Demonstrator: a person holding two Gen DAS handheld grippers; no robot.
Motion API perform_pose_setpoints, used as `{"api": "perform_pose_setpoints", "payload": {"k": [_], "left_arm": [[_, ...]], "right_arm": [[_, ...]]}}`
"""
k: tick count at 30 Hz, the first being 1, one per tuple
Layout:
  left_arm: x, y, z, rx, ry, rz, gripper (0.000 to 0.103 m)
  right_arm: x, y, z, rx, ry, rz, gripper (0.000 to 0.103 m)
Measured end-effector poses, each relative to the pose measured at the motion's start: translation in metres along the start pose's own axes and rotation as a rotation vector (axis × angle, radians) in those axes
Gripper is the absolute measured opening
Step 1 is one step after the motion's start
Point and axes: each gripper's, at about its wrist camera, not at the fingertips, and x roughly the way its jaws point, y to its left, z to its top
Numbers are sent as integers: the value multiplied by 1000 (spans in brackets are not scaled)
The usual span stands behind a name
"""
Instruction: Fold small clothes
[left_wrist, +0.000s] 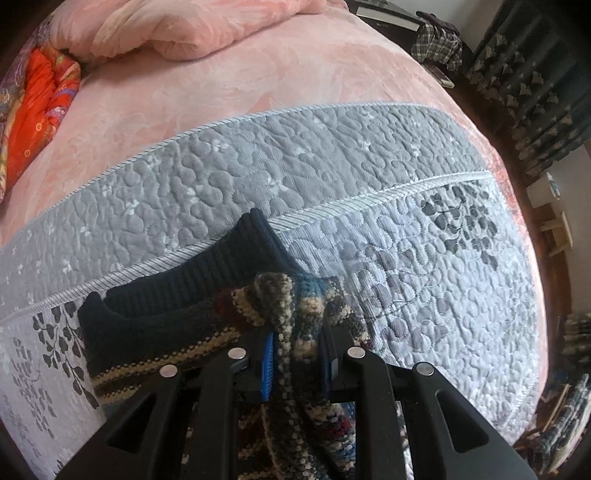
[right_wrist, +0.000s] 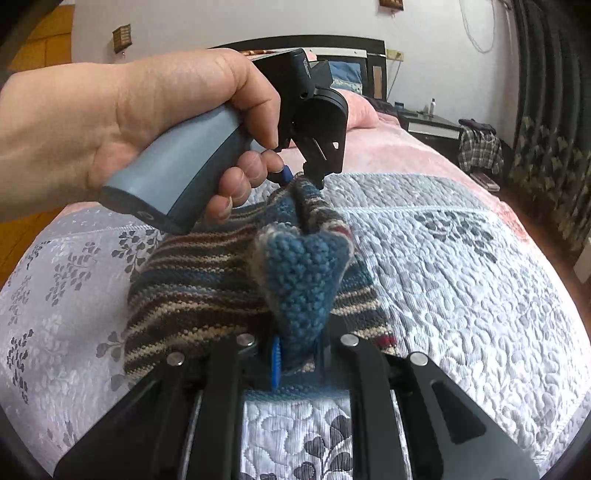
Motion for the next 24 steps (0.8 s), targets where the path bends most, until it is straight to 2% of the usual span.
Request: {"api": "perform_pose_setpoints", "payload": {"k": [16, 24], "left_arm": [[32, -26, -1, 20, -6, 97, 20], [37, -28, -2, 7, -20, 100, 21]], "right_arm": [[21, -25, -18, 39, 34, 12, 12], [26, -35, -20, 62, 52, 33, 12]]}}
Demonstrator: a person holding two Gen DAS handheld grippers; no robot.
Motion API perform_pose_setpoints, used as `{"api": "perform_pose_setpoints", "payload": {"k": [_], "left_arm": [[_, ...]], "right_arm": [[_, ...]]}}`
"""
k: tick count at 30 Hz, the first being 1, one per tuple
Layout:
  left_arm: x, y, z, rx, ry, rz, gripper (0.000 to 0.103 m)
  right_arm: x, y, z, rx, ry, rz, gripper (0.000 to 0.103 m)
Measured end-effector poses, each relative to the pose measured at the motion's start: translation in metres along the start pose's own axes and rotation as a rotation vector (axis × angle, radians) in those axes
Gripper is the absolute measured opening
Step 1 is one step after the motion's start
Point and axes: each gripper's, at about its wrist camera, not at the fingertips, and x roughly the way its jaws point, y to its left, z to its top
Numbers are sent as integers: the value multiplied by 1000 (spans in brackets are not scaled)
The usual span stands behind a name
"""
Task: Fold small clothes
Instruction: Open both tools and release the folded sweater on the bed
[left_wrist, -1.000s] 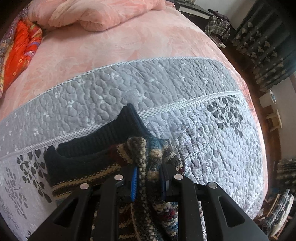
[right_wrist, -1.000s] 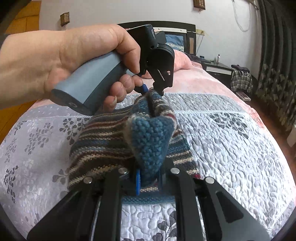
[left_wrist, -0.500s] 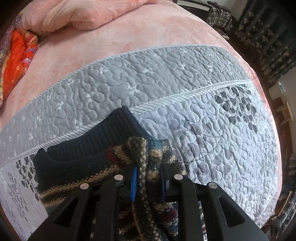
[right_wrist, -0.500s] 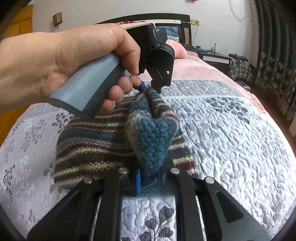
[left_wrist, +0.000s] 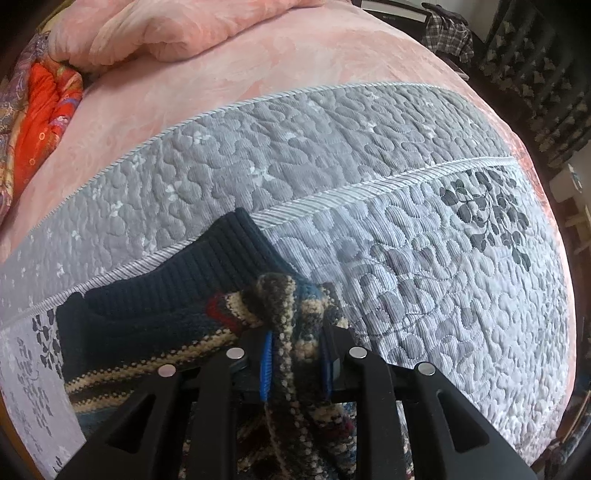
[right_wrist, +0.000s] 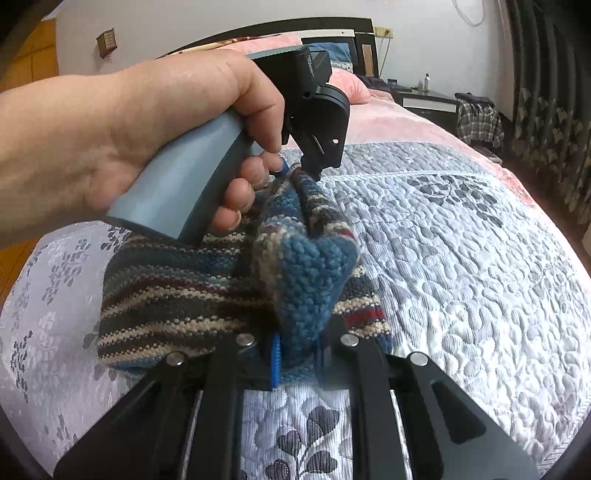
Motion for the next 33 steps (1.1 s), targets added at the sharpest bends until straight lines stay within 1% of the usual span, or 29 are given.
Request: {"api": "perform_pose_setpoints", "payload": {"k": [2, 3, 4, 5, 6, 7, 8, 9, 10, 11, 12, 14, 16, 17, 19, 20, 21, 23, 24, 25, 26, 27, 28, 30, 32, 33], "left_arm": [[-1, 1, -1, -9, -7, -13, 25], [-4, 3, -1, -21, -21, -44, 28], [-7, 5, 0, -26, -35, -68, 35], [-13, 7, 0, -30, -64, -95, 38], [-24, 12, 1, -34, -111, -120, 41], [-36, 18, 2, -40, -163, -140, 53], [-51, 28, 2, -53, -219, -163, 63], [-58, 34, 1, -61, -240, -178, 65], [-68, 44, 0, -70, -253, -208, 65], [-74, 52, -1, -70, -254, -234, 65], [-83, 61, -6, -61, -259, -252, 65], [-94, 75, -15, -46, -273, -251, 65], [-100, 95, -34, -49, -258, -315, 65], [-101, 106, -47, -50, -239, -354, 65], [-102, 120, -66, -48, -225, -406, 65], [-101, 126, -77, -47, -212, -435, 65], [-98, 133, -90, -51, -196, -463, 65], [-97, 144, -108, -62, -193, -503, 65], [-95, 149, -116, -70, -186, -526, 65], [-94, 153, -122, -81, -188, -548, 65], [-94, 158, -128, -96, -192, -572, 65], [-94, 162, -131, -109, -201, -589, 65], [-94, 166, -134, -124, -211, -613, 65], [-91, 172, -139, -138, -204, -661, 65], [-85, 172, -142, -133, -187, -669, 65], [-83, 172, -143, -136, -181, -674, 65]], "right_arm": [[2, -5, 1, 21, 16, 31, 13], [3, -10, 0, 41, 33, 60, 15], [5, -16, 0, 60, 52, 85, 19], [7, -24, 0, 81, 74, 113, 22], [10, -33, 1, 106, 97, 149, 27], [14, -48, 2, 154, 132, 204, 35], [17, -57, 2, 181, 154, 236, 39], [21, -71, 4, 223, 188, 302, 40], [24, -76, 4, 243, 207, 343, 41], [27, -84, 6, 266, 231, 392, 43], [31, -94, 10, 291, 262, 447, 47], [40, -103, 15, 312, 312, 508, 48], [50, -109, 21, 322, 359, 567, 54], [56, -112, 25, 335, 383, 595, 55], [65, -115, 36, 348, 414, 635, 65], [70, -116, 41, 357, 431, 658, 66], [75, -115, 46, 362, 447, 668, 67], [82, -111, 54, 352, 471, 686, 73], [86, -110, 58, 344, 488, 679, 73], [87, -110, 65, 312, 490, 601, 73], [83, -111, 72, 284, 460, 543, 73], [78, -112, 78, 275, 435, 532, 73], [73, -115, 84, 283, 418, 552, 72], [67, -113, 88, 278, 425, 609, 70], [70, -103, 86, 230, 470, 633, 67], [75, -97, 82, 215, 508, 639, 64]]}}
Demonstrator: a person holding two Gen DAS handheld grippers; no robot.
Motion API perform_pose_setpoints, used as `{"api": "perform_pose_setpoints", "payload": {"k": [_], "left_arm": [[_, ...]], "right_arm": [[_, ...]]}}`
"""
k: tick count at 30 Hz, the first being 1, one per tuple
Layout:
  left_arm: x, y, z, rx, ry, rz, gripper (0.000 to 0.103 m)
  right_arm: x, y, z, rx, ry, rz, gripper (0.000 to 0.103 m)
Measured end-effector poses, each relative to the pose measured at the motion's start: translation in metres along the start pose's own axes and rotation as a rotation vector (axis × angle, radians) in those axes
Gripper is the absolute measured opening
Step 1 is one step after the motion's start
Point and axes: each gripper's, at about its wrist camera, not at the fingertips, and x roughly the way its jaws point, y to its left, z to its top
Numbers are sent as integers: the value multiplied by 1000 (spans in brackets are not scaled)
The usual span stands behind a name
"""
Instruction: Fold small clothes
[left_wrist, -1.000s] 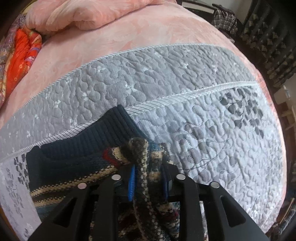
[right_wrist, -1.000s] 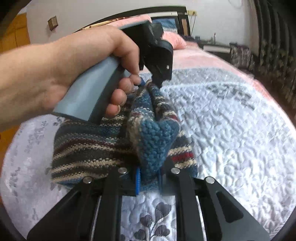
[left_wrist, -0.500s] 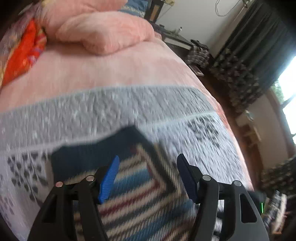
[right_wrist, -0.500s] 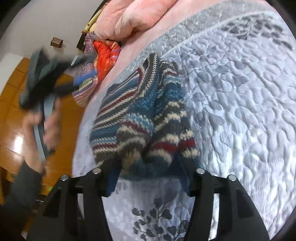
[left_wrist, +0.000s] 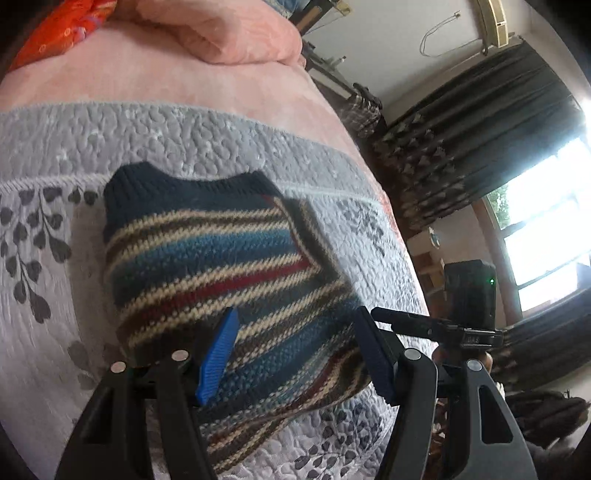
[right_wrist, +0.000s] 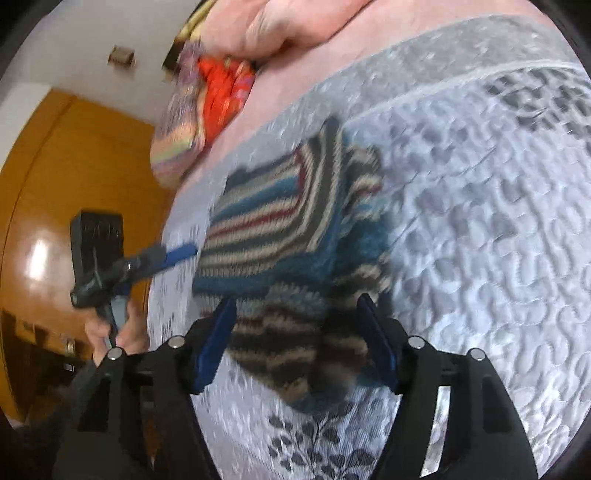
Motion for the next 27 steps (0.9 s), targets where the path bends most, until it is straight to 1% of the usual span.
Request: {"api": "perform_pose_setpoints", "payload": {"k": [2, 3, 4, 5, 7, 9, 12, 13, 15, 17, 18, 19, 20, 21, 22, 23, 24, 26, 27], "left_arm": [[2, 4, -4, -17, 10, -25, 65], [5, 7, -5, -26, 22, -33, 65], [7, 8, -6, -29, 27, -30, 65], [9, 9, -7, -31, 34, -28, 65], [11, 11, -8, -36, 40, -38, 65], [11, 10, -9, -26, 50, -58, 65], [17, 8, -12, -9, 71, -82, 65], [22, 8, -14, -6, 81, -73, 65], [36, 12, -16, -16, 116, -49, 64], [42, 16, -17, -27, 116, -27, 64], [43, 16, -15, -33, 113, -23, 64], [41, 16, -14, -37, 108, -28, 64], [38, 14, -13, -37, 100, -47, 65], [36, 12, -13, -30, 101, -58, 65], [36, 12, -14, -22, 106, -49, 65], [39, 13, -16, -15, 115, -38, 65], [41, 14, -17, -15, 121, -32, 65], [43, 15, -17, -23, 122, -23, 64], [42, 15, -16, -34, 119, -27, 64]], "right_arm": [[14, -3, -3, 8, 53, -6, 54], [20, -5, -3, 11, 68, -10, 41], [26, -8, -4, 14, 78, -16, 24], [28, -10, -5, 21, 85, -17, 23], [25, -11, -7, 26, 68, -4, 17], [14, -11, -13, 23, 42, 13, 15], [0, -27, -24, 45, 7, 17, 14], [4, -38, -28, 68, 11, 4, 14], [20, -49, -27, 101, 22, 5, 14], [24, -50, -27, 105, 25, 14, 14], [23, -47, -26, 106, 27, 27, 17], [22, -43, -24, 102, 24, 48, 23], [18, -38, -20, 98, 23, 75, 25], [12, -35, -13, 101, 19, 100, 39], [10, -29, -5, 103, 6, 113, 58], [8, -26, 1, 106, -9, 117, 63], [11, -25, 7, 112, -8, 121, 64], [25, -25, 20, 139, 28, 135, 63], [36, -26, 26, 150, 50, 120, 46]]}}
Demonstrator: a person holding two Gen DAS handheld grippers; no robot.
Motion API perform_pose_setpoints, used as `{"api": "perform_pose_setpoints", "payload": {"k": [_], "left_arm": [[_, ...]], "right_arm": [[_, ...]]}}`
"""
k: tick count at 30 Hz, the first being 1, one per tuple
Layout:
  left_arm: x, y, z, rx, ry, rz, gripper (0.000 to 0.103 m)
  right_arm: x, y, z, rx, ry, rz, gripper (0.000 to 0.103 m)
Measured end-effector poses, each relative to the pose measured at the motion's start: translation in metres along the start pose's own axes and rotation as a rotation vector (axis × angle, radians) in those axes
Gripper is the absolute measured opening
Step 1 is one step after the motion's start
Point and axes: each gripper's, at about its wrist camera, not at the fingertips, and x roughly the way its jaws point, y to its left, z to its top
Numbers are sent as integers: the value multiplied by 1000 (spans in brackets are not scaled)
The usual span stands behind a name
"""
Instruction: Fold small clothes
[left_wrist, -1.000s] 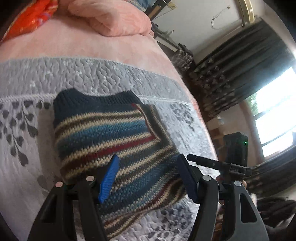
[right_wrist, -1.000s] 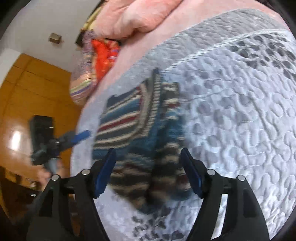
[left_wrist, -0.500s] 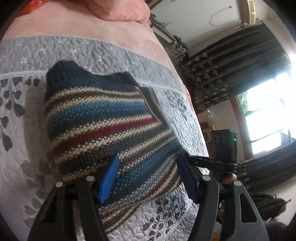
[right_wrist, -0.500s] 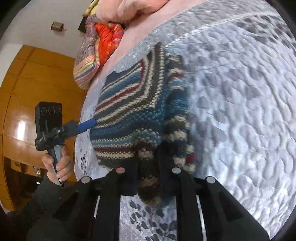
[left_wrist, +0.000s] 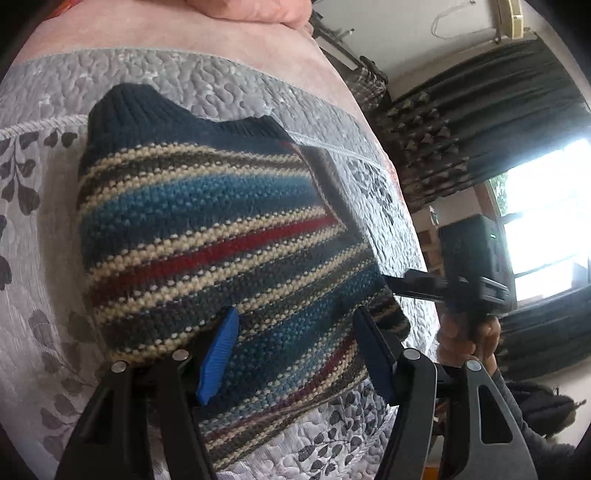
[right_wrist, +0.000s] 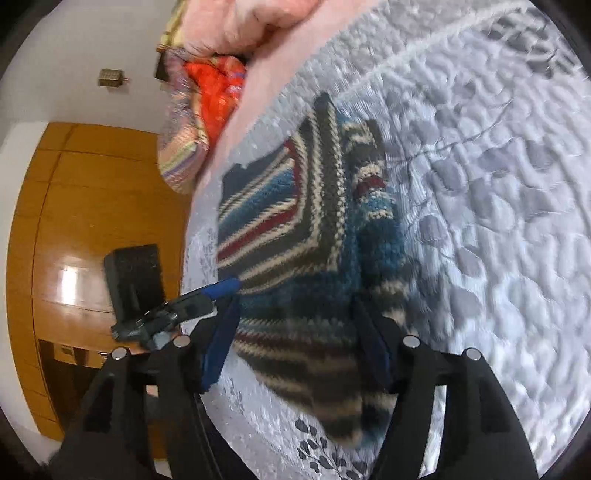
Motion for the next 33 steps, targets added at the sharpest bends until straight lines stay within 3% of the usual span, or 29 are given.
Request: {"api": "perform_pose_setpoints", "payload": {"k": [1, 4, 6, 9, 12, 13, 15, 19, 20, 21, 22, 25, 29, 33], "left_arm": [[-2, -1, 1, -5, -3, -4, 64], [-10, -12, -5, 12, -15, -76, 63], [-7, -23, -15, 60, 12, -78, 63], [13, -21, -29, 89, 70, -53, 60], [17, -14, -28, 84, 63, -34, 60], [16, -11, -27, 75, 62, -38, 60], [15, -9, -26, 66, 68, -50, 59], [15, -4, -22, 68, 79, -38, 56], [15, -1, -20, 56, 78, -44, 56], [16, -5, -21, 50, 76, -45, 53], [16, -4, -19, 36, 73, -48, 50], [-7, -5, -8, 6, 22, -120, 48], [-39, -5, 32, 30, -75, -100, 51], [-26, 20, 66, 4, -38, -32, 52]], "right_arm": [[4, 0, 4, -9, 8, -21, 18], [-3, 4, 3, -65, -77, -102, 14], [-10, -15, -3, -27, -121, -142, 14], [-4, -40, -10, 19, -119, -134, 15], [-12, -17, 1, -9, -160, -49, 28], [-13, -12, 8, -11, -172, -42, 39], [-12, -5, 27, 1, -206, -53, 52], [23, 8, 82, 5, -140, -110, 49], [33, 8, 89, 6, -117, -130, 36], [36, 5, 92, -7, -104, -158, 9], [36, 3, 95, -22, -122, -229, 8], [26, -28, 88, 61, -158, -225, 8], [15, -16, 82, 27, -167, -136, 19], [1, 17, 95, -40, -223, -125, 21]]}}
